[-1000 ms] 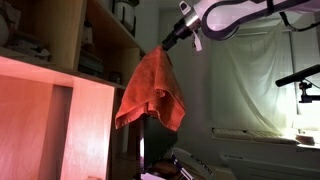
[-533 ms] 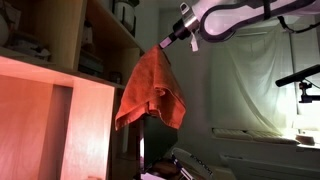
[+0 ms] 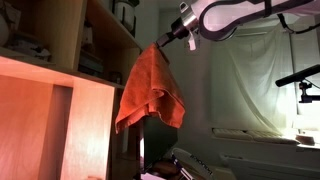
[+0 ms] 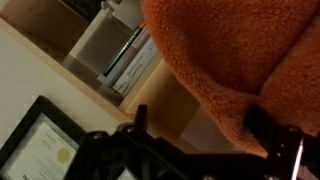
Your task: Pick up the towel and wipe the screen of the computer monitor
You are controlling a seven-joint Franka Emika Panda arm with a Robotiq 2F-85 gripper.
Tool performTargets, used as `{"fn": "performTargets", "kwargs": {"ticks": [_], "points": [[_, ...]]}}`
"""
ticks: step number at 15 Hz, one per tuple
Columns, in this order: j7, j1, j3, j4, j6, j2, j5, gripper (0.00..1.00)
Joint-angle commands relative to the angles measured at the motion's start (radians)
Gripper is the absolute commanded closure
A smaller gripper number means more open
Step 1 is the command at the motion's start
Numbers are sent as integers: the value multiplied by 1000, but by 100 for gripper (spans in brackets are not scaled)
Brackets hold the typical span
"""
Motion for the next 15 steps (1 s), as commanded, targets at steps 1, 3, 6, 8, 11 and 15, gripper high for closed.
{"fn": "performTargets", "kwargs": {"ticks": [1, 3, 6, 8, 11, 15], "points": [[-29, 8, -31, 31, -86, -5, -30, 0], [-22, 30, -104, 47, -152, -4, -91, 0], [-46, 28, -169, 1, -176, -17, -171, 0], [-59, 35, -215, -7, -195, -17, -224, 0], [-92, 48, -274, -36, -200, -23, -306, 0], [-142, 66, -325, -71, -196, -31, -405, 0]]}}
